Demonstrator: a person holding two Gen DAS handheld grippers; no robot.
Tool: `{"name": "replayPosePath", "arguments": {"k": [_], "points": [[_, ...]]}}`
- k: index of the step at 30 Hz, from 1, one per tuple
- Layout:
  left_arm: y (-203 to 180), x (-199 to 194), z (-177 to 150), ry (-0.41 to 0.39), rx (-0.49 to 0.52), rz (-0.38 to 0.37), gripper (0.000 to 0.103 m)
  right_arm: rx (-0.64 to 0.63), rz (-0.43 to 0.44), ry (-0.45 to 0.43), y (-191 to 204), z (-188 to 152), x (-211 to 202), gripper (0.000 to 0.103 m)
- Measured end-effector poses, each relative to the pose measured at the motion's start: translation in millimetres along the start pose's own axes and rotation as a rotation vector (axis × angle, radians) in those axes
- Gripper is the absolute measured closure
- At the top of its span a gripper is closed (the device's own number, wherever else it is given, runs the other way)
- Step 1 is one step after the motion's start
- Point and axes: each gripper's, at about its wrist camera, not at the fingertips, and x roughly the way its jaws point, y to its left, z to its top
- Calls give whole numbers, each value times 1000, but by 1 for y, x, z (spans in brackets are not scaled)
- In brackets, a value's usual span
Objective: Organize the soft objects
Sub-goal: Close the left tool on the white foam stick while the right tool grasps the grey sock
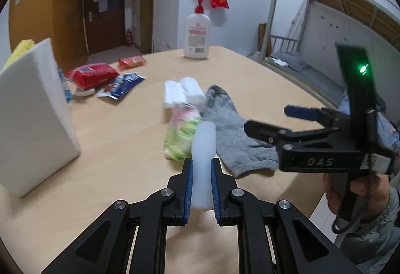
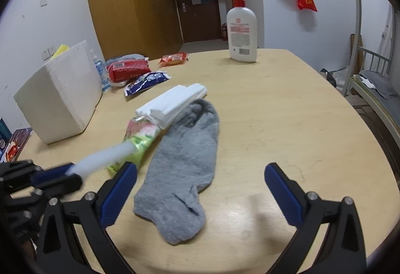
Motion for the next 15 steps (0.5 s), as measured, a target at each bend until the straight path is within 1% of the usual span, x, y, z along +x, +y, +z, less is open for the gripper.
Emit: {"name": "replayPosePath", "arguments": {"k": [5,7,14,15], "points": [[11,-21,1,-48,-20,25,88,-21,-11,33,7,0,8,0],[18,-22,0,-49,-38,39,88,-35,-30,48,10,0,12,0],[30,-21,-2,-51,-63,35,88,-83,-76,91,20,1,23,0],[31,-21,-2,-54,-64,34,88,-89,-76,94,21,1,24,2]]}}
